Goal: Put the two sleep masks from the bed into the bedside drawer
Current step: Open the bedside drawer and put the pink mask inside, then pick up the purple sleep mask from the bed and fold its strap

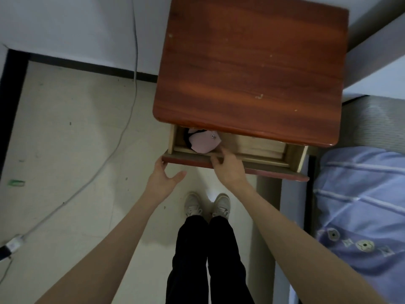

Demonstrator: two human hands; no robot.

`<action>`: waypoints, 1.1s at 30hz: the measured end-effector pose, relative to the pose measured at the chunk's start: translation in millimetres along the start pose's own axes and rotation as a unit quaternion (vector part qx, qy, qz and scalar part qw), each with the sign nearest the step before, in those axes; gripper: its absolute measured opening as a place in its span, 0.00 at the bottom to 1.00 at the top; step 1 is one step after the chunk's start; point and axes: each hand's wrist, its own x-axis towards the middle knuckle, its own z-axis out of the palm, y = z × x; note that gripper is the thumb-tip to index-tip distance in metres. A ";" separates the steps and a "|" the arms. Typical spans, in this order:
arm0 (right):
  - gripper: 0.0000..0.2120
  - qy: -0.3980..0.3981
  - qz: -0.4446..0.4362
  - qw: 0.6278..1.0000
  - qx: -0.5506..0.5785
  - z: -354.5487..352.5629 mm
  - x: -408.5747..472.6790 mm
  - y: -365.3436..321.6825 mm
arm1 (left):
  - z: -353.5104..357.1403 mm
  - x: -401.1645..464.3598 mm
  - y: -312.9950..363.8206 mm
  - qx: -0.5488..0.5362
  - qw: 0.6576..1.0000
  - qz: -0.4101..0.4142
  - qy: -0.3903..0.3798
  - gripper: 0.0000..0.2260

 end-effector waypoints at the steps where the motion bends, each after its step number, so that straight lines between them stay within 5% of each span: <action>1: 0.23 -0.007 -0.011 1.000 -0.014 -5.4 -13.5 0.6 | -7.5 -5.5 4.7 0.039 0.999 -0.016 -0.033 0.33; 5: 0.24 0.006 -0.062 0.997 -0.050 -51.0 -69.4 -5.1 | -28.1 -48.1 41.4 0.248 0.959 0.034 -0.130 0.24; 10: 0.24 0.129 -0.098 0.982 -0.096 -138.1 -145.2 -7.1 | -24.9 -121.3 116.4 0.307 0.900 0.295 -0.094 0.23; 20: 0.25 0.366 0.056 0.926 -0.077 -209.9 -366.6 83.3 | 77.3 -289.3 206.2 0.394 0.682 0.594 -0.168 0.25; 25: 0.27 0.452 0.168 0.875 -0.034 -168.4 -512.6 151.4 | 145.1 -399.6 171.7 0.402 0.565 0.675 -0.253 0.23; 33: 0.30 0.522 0.371 0.767 0.035 -23.9 -759.4 233.7 | 226.5 -585.6 7.8 0.436 0.374 0.700 -0.424 0.24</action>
